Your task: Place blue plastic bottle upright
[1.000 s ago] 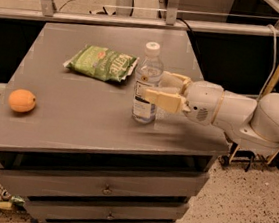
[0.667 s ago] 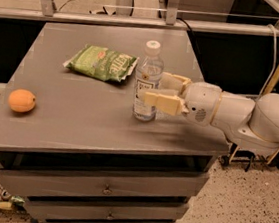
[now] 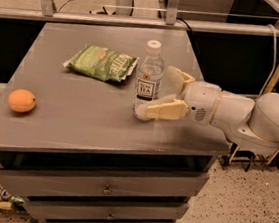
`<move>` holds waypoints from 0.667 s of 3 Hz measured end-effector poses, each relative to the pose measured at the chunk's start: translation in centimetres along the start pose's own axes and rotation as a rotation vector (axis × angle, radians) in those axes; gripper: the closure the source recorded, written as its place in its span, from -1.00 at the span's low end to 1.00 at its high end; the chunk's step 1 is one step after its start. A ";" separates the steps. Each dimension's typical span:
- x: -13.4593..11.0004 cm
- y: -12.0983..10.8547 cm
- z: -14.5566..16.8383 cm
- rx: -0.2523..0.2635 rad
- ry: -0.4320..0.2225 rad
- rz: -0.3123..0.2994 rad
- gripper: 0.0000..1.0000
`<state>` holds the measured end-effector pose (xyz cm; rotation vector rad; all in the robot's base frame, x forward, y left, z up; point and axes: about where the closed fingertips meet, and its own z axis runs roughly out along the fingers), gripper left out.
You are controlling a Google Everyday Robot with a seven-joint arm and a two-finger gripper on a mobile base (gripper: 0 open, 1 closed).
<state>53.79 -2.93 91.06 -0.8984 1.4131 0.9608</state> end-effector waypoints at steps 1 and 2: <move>-0.3 -0.5 -1.4 0.020 0.021 -0.019 -1.00; -1.8 -2.3 -5.1 0.091 0.079 -0.067 -1.00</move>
Offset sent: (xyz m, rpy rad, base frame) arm 0.0090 -0.1100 0.0331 -0.1887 -0.0549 -0.1725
